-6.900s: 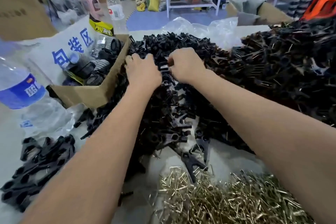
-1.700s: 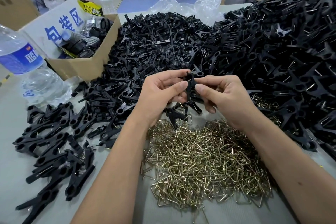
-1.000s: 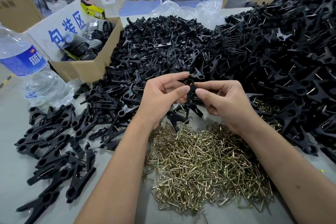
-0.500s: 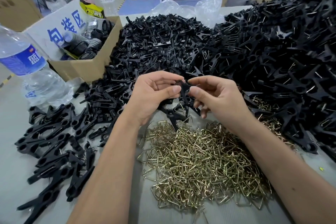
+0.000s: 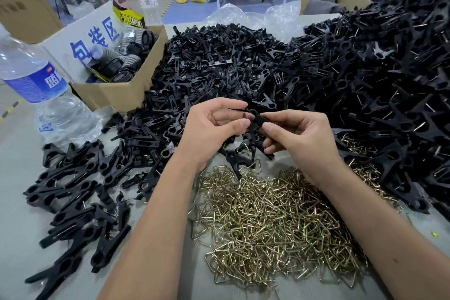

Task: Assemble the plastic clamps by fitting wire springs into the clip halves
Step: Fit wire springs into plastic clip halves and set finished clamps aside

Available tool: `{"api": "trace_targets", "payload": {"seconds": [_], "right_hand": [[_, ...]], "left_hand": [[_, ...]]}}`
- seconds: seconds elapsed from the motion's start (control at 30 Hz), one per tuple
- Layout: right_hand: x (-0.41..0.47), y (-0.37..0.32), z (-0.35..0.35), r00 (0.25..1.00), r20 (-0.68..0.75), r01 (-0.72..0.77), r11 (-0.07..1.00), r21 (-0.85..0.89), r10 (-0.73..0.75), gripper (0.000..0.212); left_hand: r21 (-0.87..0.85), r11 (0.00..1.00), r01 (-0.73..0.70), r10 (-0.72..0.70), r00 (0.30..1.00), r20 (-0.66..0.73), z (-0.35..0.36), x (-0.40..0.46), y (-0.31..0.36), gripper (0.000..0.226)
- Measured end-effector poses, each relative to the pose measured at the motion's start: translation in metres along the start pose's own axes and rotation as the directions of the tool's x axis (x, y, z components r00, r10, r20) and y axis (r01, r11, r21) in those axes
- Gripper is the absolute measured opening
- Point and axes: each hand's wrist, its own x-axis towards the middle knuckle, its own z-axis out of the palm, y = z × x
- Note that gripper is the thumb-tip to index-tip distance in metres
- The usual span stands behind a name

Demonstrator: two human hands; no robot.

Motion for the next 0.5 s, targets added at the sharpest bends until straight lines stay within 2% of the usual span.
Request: {"api": "trace_targets", "payload": {"seconds": [0.5], "right_hand": [[-0.0004,0.0014,0.0029,1.0,0.016,-0.008,0.999,0.034,0.007,0.019]], "left_hand": [[0.08,0.997,-0.016,0.017,1.0,-0.021,0.0017,-0.0031,0.0048,0.028]]}}
